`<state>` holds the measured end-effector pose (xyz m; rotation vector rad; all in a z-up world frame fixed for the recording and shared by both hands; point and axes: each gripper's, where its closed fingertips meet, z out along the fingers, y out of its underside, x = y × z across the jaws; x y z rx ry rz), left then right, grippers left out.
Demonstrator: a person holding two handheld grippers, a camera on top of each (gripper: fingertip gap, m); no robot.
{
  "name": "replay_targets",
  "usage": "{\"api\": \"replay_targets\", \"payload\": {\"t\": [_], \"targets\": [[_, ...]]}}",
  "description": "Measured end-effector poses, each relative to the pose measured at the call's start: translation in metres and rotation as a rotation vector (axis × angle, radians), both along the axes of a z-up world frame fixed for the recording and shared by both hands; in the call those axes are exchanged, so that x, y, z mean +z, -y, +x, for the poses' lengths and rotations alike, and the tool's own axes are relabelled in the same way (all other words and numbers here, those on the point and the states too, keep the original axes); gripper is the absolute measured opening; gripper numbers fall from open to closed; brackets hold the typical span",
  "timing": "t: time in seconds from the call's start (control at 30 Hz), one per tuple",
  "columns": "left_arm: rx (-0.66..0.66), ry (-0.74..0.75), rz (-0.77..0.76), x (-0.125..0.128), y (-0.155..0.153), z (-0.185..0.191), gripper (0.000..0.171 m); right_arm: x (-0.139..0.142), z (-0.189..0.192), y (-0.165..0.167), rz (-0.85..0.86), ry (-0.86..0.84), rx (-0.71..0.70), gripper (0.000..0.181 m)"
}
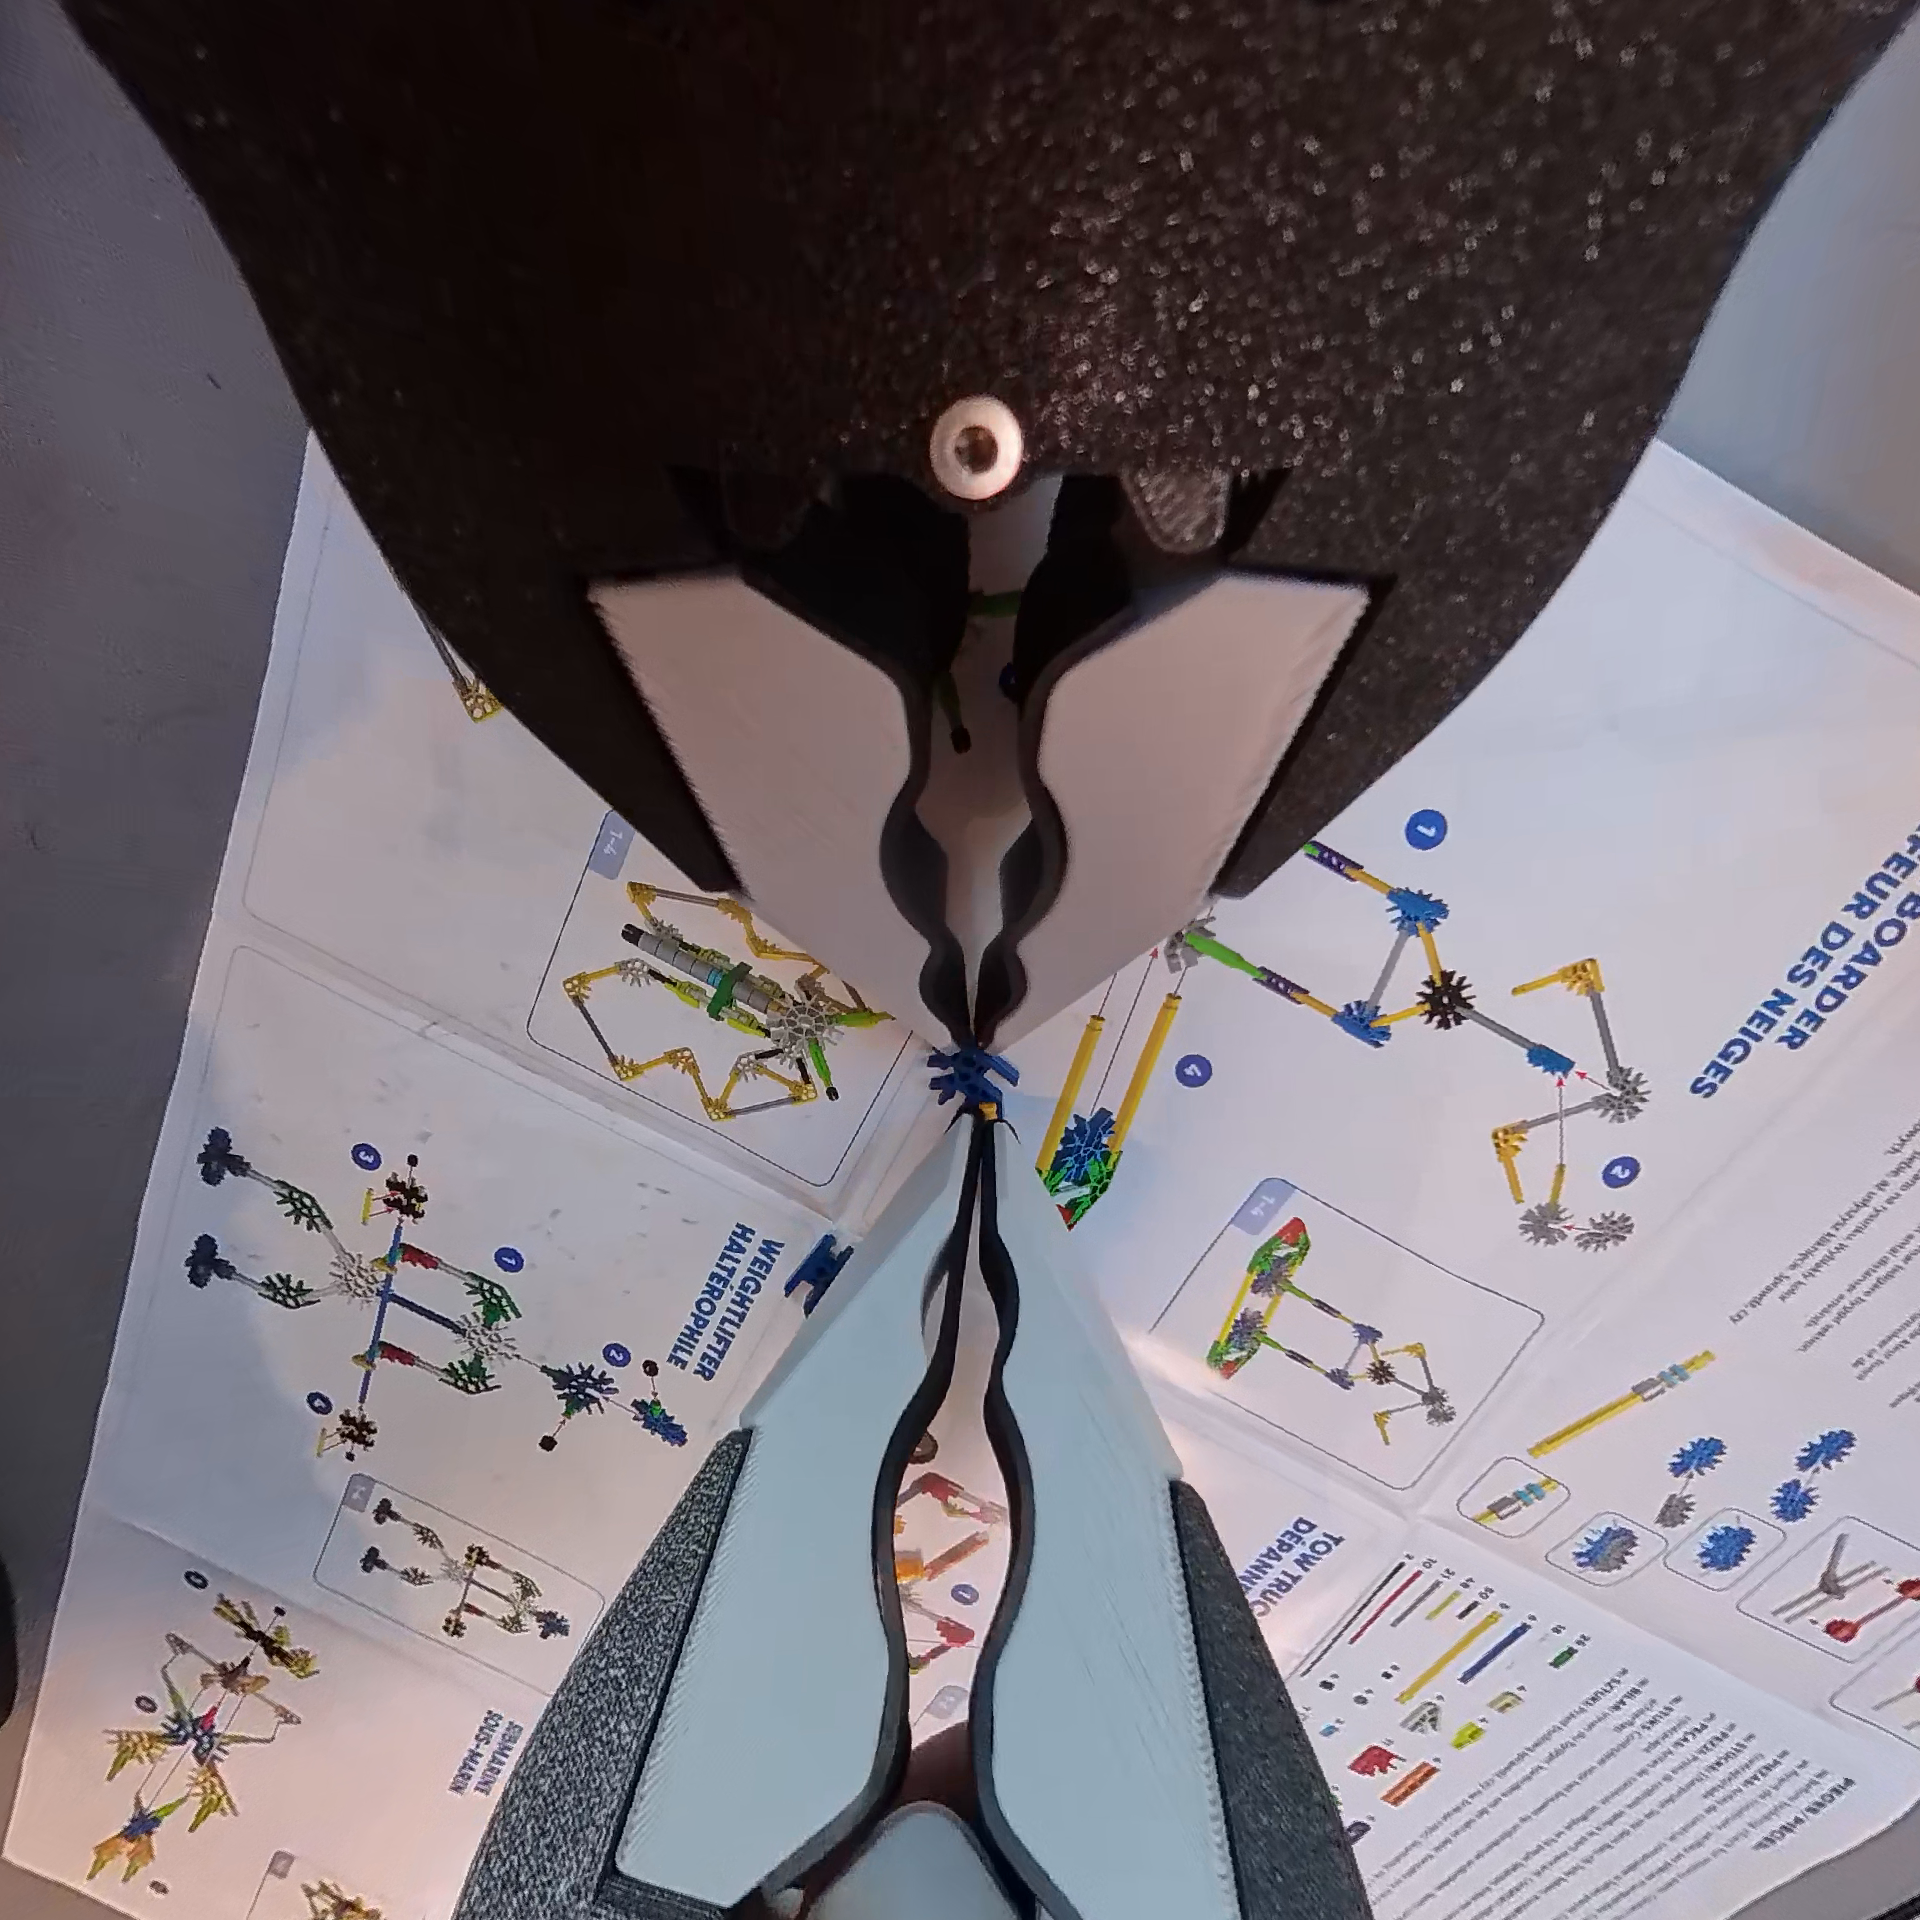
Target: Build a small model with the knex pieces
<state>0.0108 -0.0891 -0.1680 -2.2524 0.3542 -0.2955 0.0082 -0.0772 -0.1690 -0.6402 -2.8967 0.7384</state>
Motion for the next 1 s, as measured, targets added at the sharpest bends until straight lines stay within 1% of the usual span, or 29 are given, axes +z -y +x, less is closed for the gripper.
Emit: {"api": "replay_targets", "payload": {"t": [0.33, 0.57, 0.7, 0.8, 0.93, 1.0], "targets": [[-0.005, -0.034, 0.008, -0.0006, -0.0013, 0.0018, 0.0, -0.0006, -0.0004, -0.0001, 0.014, 0.014, -0.008, 0.0], [-0.005, -0.037, 0.01, -0.001, -0.0018, 0.0026, 0.0, -0.0023, -0.001, 0.0002, 0.051, 0.079, 0.005, 0.0], [0.003, -0.014, 0.005, -0.001, -0.0018, 0.0025, 0.0, -0.0033, -0.0008, 0.001, 0.143, 0.062, 0.065, 0.0], [0.003, -0.017, 0.005, -0.0011, -0.0017, 0.0025, 0.0, -0.0035, -0.0008, 0.0013, 0.163, 0.071, 0.082, 0.0], [0.001, -0.025, 0.005, -0.0012, -0.0015, 0.0024, 0.0, -0.0035, -0.001, 0.0013, 0.168, 0.07, 0.074, 0.0], [0.001, -0.018, 0.004, -0.0011, -0.0014, 0.0024, 0.0, -0.0027, -0.0014, 0.0012, 0.153, 0.009, 0.049, 0.0]]}}
